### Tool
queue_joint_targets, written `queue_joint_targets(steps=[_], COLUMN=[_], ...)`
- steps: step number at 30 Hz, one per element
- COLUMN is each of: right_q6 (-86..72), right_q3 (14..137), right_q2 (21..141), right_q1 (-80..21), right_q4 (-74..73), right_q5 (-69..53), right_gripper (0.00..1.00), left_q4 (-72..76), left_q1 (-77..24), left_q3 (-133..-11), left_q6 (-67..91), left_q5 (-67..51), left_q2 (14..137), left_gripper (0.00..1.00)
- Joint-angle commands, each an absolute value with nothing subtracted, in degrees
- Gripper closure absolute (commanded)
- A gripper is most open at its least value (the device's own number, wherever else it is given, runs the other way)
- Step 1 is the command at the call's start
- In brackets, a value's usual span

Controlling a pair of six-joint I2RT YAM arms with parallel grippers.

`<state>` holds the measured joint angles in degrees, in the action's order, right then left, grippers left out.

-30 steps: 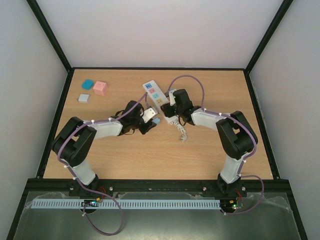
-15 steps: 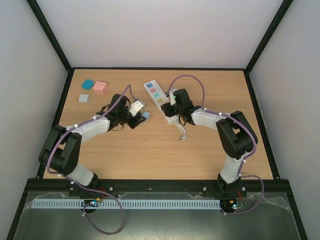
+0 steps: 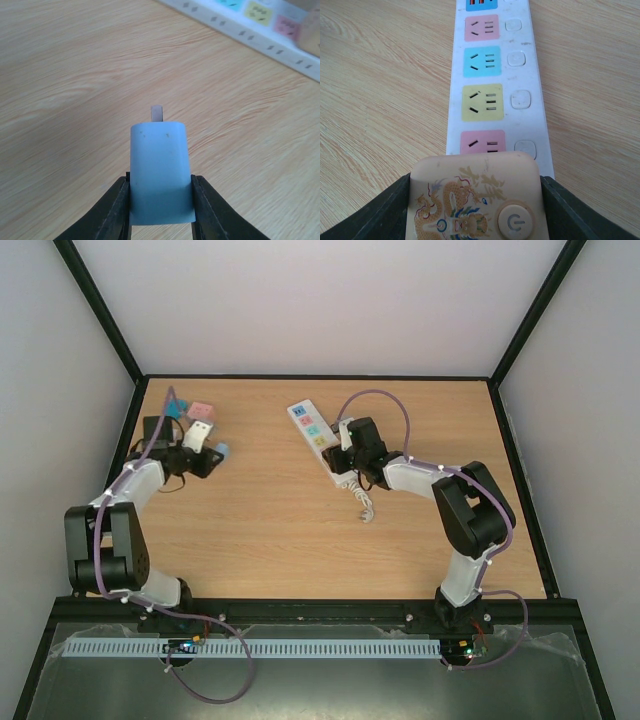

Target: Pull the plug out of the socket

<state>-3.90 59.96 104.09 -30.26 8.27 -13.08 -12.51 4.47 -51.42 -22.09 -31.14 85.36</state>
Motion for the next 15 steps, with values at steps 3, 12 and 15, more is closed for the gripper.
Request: queue_joint_targets(steps=[3, 12, 15], right_q6=[-3.7, -3.3, -3.3], right_q3=[57.9, 57.7, 57.7], right_q2=[108.4, 107.9, 107.5], right_q1=[-29.6, -29.6, -29.6], right_q4=[1.2, 1.2, 1.1], right_q5=[-13.4, -14.2, -14.3], right_gripper=[0.79, 0.79, 0.79], left_q4=[-16.1, -14.9, -14.8], left_q1=[13.2, 17.2, 18.2], left_q3=[-56.0, -64.4, -66.4], left_q6=[-24.9, -22.0, -20.7], left_q5=[-36.4, -37.1, -38.0], left_q2=[89.0, 102.5, 106.5], left_gripper=[0.75, 0.75, 0.74])
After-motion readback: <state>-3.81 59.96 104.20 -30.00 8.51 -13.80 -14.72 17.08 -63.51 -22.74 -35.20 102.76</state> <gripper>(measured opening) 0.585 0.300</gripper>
